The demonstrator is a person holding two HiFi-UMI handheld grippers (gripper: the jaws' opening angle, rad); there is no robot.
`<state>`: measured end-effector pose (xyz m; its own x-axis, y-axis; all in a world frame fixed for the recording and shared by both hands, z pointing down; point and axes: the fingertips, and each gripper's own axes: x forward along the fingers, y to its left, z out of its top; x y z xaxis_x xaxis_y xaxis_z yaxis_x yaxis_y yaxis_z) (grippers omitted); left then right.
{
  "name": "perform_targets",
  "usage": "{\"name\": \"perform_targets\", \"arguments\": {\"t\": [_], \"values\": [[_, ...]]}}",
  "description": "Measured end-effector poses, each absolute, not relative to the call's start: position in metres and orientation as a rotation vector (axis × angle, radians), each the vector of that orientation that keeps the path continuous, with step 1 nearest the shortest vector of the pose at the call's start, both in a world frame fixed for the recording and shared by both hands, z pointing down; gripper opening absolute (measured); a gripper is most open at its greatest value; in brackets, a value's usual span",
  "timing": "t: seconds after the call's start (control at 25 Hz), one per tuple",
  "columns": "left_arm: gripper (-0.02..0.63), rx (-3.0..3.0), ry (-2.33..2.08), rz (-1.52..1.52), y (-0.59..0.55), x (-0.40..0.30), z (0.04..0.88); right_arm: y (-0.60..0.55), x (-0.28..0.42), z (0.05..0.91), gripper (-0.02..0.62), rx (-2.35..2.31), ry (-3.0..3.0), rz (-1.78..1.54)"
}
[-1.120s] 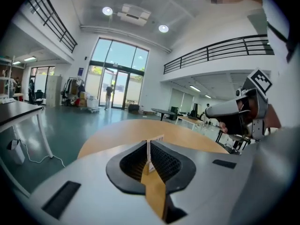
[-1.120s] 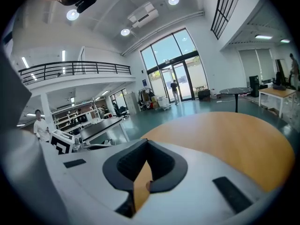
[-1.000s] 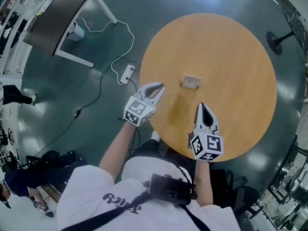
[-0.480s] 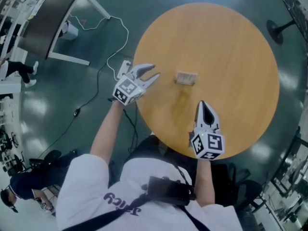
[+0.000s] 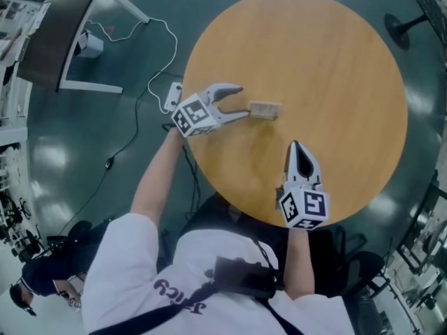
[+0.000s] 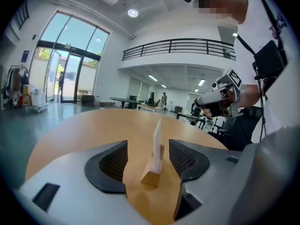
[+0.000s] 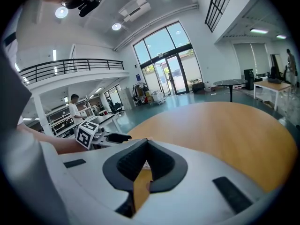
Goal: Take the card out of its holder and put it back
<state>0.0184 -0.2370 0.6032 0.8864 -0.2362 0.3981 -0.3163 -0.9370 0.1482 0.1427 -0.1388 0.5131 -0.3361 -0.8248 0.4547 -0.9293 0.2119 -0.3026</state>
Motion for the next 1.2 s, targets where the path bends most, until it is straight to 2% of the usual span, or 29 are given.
{"name": "perform_targets", "arguments": {"t": [0.32, 0.64, 0.76, 1.04, 1.2], "values": [[0.276, 2.847, -0.214, 0.457, -0.231, 0.060, 0.599, -0.137, 0.146, 0.521, 0.020, 1.680, -2.273, 0.798], [0.243, 2.826, -0.076, 0.375, -0.224, 0.088, 0.603, -0.131, 0.164, 0.530, 0.020, 1.718, -2.219, 0.838], [0.167, 2.825, -0.080, 0.347, -0.227, 0.093, 0.600, -0.128, 0.169, 0.532, 0.020, 1.728, -2.190, 0.848], [0.050, 2.825, -0.037, 0.306, -0.227, 0.098, 0.597, -0.133, 0.166, 0.533, 0.020, 1.738, -2.208, 0.856], [0.037, 2.830, -0.010, 0.304, -0.225, 0.098, 0.594, -0.140, 0.161, 0.522, 0.020, 1.777, -2.212, 0.908]]}}
